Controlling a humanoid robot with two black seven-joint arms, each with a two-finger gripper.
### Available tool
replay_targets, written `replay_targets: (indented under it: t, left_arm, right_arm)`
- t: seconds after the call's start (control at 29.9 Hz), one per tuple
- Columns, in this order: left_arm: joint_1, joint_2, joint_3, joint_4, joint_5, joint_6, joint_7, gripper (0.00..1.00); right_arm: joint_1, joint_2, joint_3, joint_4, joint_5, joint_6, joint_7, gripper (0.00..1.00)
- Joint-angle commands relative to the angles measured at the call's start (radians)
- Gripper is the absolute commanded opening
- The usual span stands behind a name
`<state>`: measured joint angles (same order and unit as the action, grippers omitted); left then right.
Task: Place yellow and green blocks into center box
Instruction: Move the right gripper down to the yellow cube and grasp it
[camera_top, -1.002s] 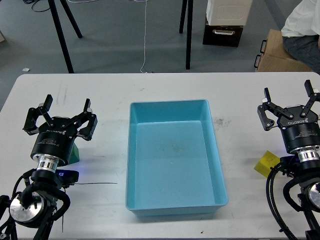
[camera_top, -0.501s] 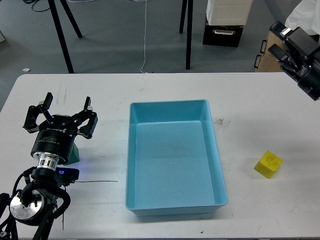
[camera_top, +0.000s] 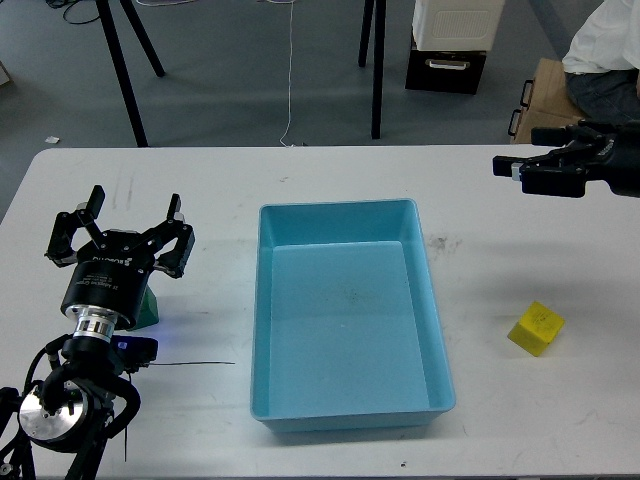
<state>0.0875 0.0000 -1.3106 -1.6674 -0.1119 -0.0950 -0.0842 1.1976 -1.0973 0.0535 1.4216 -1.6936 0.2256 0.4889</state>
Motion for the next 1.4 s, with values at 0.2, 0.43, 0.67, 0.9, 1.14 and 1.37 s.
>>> replay_targets:
  t: [0.2, 0.43, 0.67, 0.9, 1.14, 1.37]
  left_arm:
    - [-0.003, 0.000, 0.001, 0.002, 0.000, 0.000, 0.001, 1.00]
    - [-0.011, 0.000, 0.001, 0.002, 0.000, 0.000, 0.001, 1.00]
    - [-0.014, 0.000, 0.001, 0.002, 0.001, 0.000, 0.001, 1.00]
    - [-0.015, 0.000, 0.001, 0.002, 0.000, 0.001, 0.000, 1.00]
    - [-0.017, 0.000, -0.001, 0.002, 0.001, 0.001, 0.000, 1.00]
    - [-0.017, 0.000, -0.001, 0.002, 0.001, 0.001, 0.000, 1.00]
  right_arm:
    - [0.010, -0.030, -0.205, 0.045, -0.139, 0.000, 0.000, 0.98]
    - [-0.016, -0.009, -0.271, 0.019, -0.150, 0.001, 0.000, 0.98]
    - [-0.029, 0.046, -0.299, -0.033, -0.146, 0.001, 0.000, 0.98]
    - [-0.070, 0.132, -0.299, -0.104, -0.144, 0.001, 0.000, 0.98]
    - [-0.093, 0.163, -0.299, -0.110, -0.147, 0.001, 0.000, 0.98]
    - [-0.095, 0.185, -0.343, -0.144, -0.147, 0.001, 0.000, 0.98]
